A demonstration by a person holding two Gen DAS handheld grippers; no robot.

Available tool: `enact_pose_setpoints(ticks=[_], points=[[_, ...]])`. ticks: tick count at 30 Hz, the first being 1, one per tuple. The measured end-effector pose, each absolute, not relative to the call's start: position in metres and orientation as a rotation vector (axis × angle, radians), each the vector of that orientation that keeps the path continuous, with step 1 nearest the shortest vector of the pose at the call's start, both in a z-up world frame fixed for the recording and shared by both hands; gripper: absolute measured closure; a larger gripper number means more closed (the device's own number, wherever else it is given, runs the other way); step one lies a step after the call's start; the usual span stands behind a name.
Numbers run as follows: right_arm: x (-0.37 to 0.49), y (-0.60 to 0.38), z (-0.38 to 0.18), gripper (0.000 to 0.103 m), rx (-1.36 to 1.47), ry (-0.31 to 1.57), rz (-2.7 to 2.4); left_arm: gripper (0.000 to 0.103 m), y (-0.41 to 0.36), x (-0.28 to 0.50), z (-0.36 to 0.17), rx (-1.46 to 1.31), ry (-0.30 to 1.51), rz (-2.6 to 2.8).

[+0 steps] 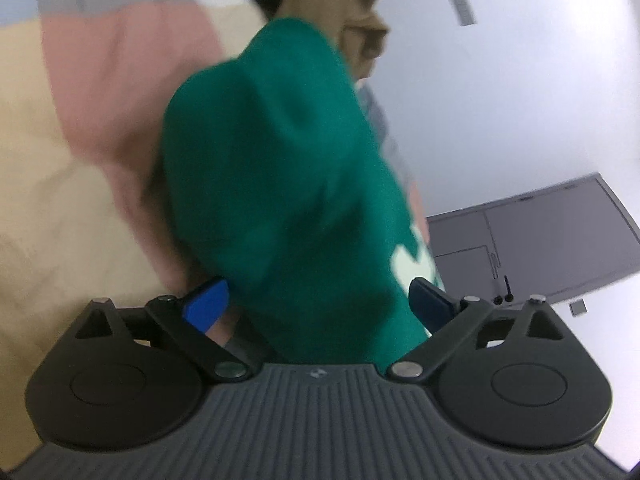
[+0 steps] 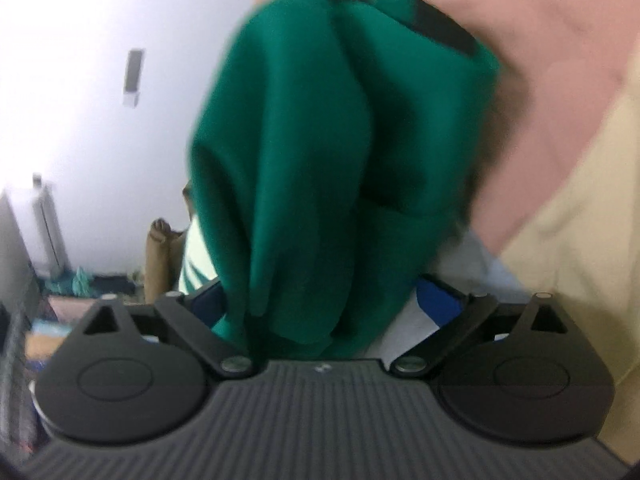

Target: Fold large clothes

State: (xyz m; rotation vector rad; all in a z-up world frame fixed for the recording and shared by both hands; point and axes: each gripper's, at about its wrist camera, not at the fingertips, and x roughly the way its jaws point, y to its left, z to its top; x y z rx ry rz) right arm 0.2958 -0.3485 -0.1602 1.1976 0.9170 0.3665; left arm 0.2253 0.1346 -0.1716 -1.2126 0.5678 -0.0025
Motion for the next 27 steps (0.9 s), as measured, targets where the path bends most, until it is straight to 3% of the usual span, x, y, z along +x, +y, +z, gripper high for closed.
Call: enact_pose_setpoints(ticks=[6, 16, 27], points=[[0.308, -0.341, -0.164, 0.002, 1.202, 0.894, 0.368, 0.003, 0.138, 0.238, -0.191, -1.299, 0.560, 0.003], [0.333, -0.317, -0.162, 0.001, 1.209, 0.664, 0.378, 0.000, 0.156, 0.240, -0.215, -1.498, 0.477, -0.014], [0.337, -0.315, -0.161, 0.001, 1.188, 0.684, 0.370, 0.000, 0.152, 0.272, -0.222, -1.523, 0.457, -0.010]])
